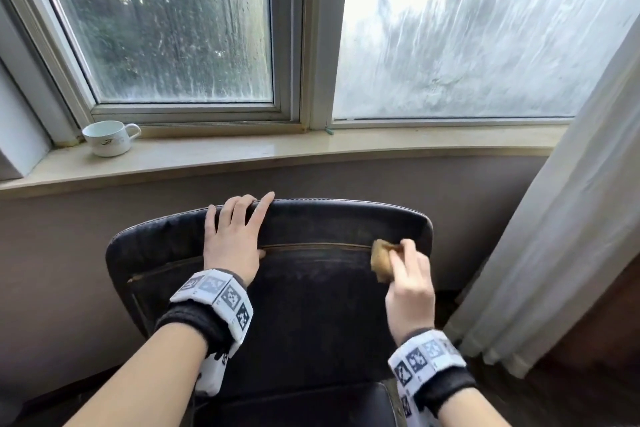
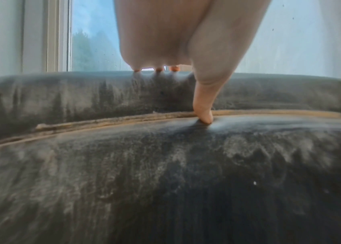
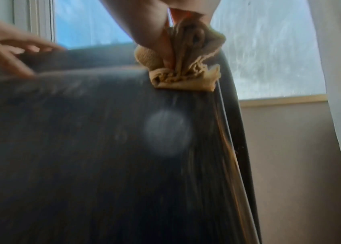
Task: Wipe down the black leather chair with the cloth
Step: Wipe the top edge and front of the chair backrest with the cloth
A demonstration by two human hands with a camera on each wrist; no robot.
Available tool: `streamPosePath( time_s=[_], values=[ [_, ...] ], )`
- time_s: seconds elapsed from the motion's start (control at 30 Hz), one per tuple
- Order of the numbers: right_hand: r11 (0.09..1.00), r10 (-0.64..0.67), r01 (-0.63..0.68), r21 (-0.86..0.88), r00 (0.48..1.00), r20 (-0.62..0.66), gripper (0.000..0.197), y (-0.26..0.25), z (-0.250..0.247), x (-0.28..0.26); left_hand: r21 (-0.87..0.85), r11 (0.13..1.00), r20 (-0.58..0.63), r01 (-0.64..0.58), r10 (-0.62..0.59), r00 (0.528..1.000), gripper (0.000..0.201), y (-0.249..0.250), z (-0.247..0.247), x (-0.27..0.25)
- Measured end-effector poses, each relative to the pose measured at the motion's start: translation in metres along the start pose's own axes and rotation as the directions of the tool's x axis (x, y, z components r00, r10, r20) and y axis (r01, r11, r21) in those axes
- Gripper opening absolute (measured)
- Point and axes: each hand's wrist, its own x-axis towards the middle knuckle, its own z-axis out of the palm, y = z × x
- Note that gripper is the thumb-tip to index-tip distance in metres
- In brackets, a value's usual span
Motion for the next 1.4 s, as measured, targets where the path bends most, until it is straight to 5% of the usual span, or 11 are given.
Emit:
streamPosePath(
  time_s=[0.13, 0.33, 0.57, 0.77, 0.93, 1.0, 1.1, 1.3, 1.4],
  values=[
    [0.998, -0.066, 0.066, 0.001, 0.998, 0.015, 0.038, 0.005, -0.005, -0.035, 0.010, 1.000, 0.016, 0.013, -0.013, 1.000, 0.092, 0.000, -0.001, -0.002],
    [0.994, -0.060, 0.078, 0.078, 0.975, -0.216, 0.029, -0.007, -0.020, 0.033, 0.017, 0.999, 0.003, 0.027, -0.027, 1.000, 0.091, 0.002, -0.002, -0.004],
    [0.994, -0.099, 0.101, -0.033, 0.994, 0.039, 0.031, -0.014, -0.002, 0.012, 0.001, 0.999, 0.009, 0.035, -0.035, 0.999, 0.090, 0.006, -0.003, -0.003],
    [0.996, 0.077, -0.079, -0.036, 0.995, -0.060, 0.019, -0.015, -0.016, 0.037, 0.007, 0.999, 0.012, 0.046, -0.046, 0.999, 0.088, 0.003, -0.004, -0.006],
    [0.993, 0.018, 0.004, -0.114, 0.982, 0.190, 0.034, -0.018, -0.011, 0.002, 0.003, 0.999, 0.003, 0.052, -0.052, 0.999, 0.087, 0.007, -0.004, -0.003],
    [0.995, 0.051, -0.035, -0.091, 0.982, 0.181, 0.017, -0.017, -0.023, 0.012, -0.011, 0.998, -0.017, 0.055, -0.055, 0.998, 0.088, 0.006, -0.003, -0.004],
    [0.990, 0.141, -0.142, 0.005, 0.989, 0.050, 0.023, -0.016, -0.024, 0.036, -0.049, 0.997, -0.056, 0.057, -0.060, 0.997, 0.089, 0.004, -0.002, -0.005],
    [0.995, 0.053, -0.027, -0.094, 0.955, 0.293, 0.037, -0.021, -0.022, 0.015, -0.019, 0.998, -0.005, 0.058, -0.058, 0.998, 0.088, 0.006, -0.004, -0.004],
    [0.991, 0.131, -0.127, -0.031, 0.973, 0.191, 0.019, -0.019, -0.036, 0.041, -0.006, 0.998, -0.015, 0.062, -0.062, 0.998, 0.088, 0.005, -0.005, -0.006]
  ],
)
